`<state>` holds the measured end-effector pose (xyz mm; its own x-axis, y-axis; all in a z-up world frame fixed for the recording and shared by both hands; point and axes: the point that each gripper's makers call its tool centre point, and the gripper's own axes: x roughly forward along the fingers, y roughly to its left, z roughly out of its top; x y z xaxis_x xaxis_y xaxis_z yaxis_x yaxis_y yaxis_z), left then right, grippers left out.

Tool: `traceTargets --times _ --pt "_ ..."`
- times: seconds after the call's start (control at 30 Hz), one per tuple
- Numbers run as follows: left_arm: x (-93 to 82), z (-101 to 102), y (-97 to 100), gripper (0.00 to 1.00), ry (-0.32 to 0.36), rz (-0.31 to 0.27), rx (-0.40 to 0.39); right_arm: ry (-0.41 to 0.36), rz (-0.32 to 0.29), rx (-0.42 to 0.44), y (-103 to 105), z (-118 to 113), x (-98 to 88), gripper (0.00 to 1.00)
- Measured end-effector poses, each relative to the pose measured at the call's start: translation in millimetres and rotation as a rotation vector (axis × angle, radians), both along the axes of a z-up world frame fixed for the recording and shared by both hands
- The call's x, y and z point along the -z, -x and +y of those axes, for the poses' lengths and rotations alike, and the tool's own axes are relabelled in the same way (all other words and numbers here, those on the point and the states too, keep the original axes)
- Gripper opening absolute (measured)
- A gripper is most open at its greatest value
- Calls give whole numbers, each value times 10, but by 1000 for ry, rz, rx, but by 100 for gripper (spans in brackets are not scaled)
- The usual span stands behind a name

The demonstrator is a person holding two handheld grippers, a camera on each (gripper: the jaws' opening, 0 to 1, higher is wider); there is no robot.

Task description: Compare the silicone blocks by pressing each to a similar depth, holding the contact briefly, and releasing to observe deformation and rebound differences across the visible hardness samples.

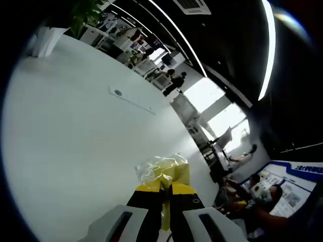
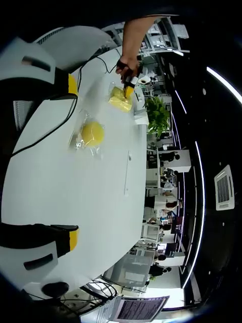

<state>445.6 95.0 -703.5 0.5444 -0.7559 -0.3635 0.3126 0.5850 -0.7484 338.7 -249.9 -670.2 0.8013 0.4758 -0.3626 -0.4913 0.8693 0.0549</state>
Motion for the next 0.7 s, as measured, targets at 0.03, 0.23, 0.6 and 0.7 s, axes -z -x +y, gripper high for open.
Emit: traceTargets --times 0.03,0.23,0.6,0.7 --pt "40 1 -1 1 3 19 -3 -1 -1 -1 2 1 0 97" --pt "240 2 13 1 -25 107 6 -8 -4 3 11 2 -22 97" --pt "483 157 -25 1 -76 171 7 -3 2 -1 48 -5 18 97" --pt "512 147 -5 1 -82 180 14 -1 7 1 53 -15 35 97"
